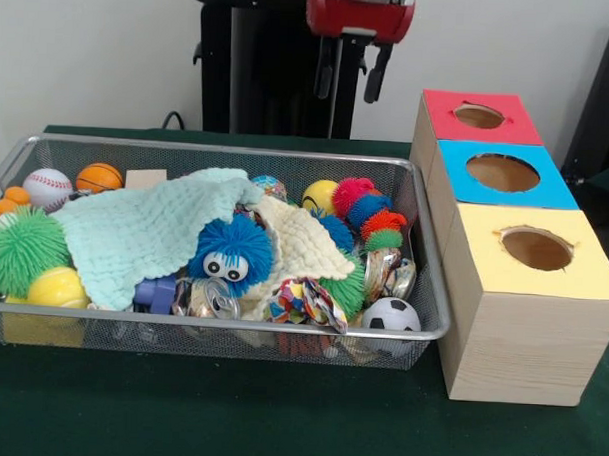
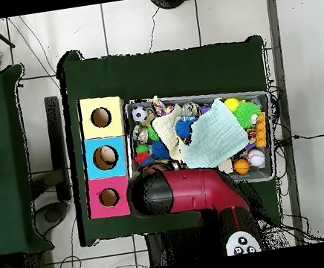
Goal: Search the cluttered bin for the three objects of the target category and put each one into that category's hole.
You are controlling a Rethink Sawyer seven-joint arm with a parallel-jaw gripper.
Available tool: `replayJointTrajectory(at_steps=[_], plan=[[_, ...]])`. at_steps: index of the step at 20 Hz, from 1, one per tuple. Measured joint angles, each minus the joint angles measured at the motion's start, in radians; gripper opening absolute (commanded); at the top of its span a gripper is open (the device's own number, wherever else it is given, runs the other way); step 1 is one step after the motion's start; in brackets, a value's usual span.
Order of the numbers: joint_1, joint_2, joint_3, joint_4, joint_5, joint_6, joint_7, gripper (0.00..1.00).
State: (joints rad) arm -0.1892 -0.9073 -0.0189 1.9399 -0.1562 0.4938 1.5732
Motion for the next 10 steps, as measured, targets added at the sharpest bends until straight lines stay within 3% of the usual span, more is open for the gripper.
replayJointTrajectory(at_steps=[10], plan=[[-0.031,0.041,0.0,0.001,-0.04,-0.084,0.0,1.0]])
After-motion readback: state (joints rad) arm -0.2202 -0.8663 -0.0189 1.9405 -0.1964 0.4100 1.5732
